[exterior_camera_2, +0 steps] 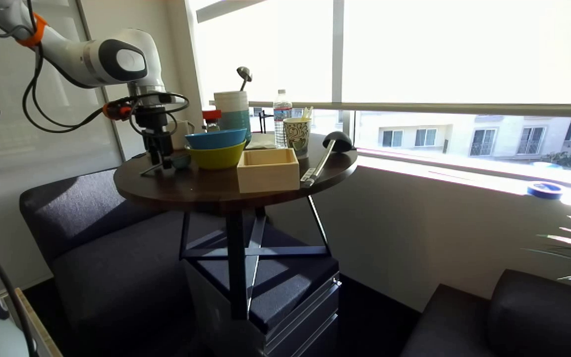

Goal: Turn the scoop upside down

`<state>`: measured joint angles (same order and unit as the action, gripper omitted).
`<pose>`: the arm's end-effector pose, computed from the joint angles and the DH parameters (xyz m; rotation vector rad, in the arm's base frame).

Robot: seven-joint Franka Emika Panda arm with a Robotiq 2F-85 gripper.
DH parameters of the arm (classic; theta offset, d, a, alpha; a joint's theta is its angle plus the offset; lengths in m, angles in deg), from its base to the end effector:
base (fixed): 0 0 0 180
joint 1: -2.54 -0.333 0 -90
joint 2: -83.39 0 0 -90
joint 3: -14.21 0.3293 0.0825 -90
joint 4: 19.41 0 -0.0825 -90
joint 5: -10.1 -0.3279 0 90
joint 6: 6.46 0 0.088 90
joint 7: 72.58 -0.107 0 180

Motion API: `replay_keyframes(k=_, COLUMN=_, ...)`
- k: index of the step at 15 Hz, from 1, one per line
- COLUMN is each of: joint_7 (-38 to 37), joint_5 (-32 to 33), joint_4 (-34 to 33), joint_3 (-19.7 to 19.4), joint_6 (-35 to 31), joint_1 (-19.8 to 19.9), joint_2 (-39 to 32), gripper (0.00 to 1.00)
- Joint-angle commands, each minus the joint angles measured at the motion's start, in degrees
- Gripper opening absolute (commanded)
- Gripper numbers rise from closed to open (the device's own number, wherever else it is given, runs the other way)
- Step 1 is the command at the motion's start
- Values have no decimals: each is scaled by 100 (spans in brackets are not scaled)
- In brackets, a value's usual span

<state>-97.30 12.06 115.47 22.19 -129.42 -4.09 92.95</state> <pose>0.4118 0.1075 0.4380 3.0688 -0.2455 -0.0358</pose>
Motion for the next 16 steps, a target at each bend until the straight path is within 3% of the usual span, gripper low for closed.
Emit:
replay_keyframes(k=1, joint_7=129, joint_5=-227, joint_4=35, joint_3=-24, joint_6=-215, joint_1=53, joint_2=-46, gripper=59)
replay_keyframes(k=9, joint_7=105, joint_5=-265, joint_4=-1, joint_3=33, joint_6=-105, joint_1=20, joint_2=97, gripper=2)
replay_keyframes(k=16, joint_7=-277, joint_5=297, joint_4=9, joint_3=409, joint_6=191, joint_1=-51, joint_2=464, gripper=2)
